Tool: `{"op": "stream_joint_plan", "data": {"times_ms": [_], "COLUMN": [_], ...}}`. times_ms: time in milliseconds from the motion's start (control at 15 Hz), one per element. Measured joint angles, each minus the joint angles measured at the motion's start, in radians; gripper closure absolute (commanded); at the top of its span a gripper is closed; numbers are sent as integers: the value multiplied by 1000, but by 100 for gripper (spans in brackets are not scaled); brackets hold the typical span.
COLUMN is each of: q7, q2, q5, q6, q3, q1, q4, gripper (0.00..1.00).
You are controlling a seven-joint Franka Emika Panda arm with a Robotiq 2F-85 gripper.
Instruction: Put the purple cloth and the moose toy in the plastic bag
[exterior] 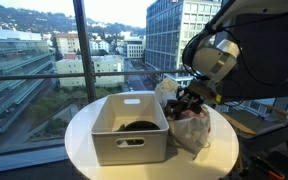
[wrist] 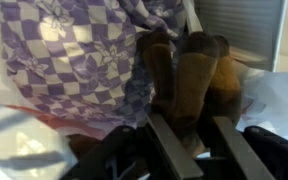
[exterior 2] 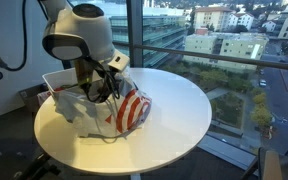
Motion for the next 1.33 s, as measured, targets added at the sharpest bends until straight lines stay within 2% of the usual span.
{"op": "stream_joint_plan", "data": {"times_ms": [200, 267, 400, 667, 1000, 1333], "q7": [214, 259, 273, 134, -30, -157], "q2": [10, 10, 1, 0, -1, 27], "q5": [-260, -328, -404, -369, -351, -260], "q6": [181, 231, 263, 265, 269, 269], "q3": [-6, -23, -34, -89, -118, -165], "q1": [45, 60, 62, 118, 194, 292], "q4": [-74, -112, -184, -208, -203, -204], "gripper": [4, 1, 0, 0, 0, 0]}}
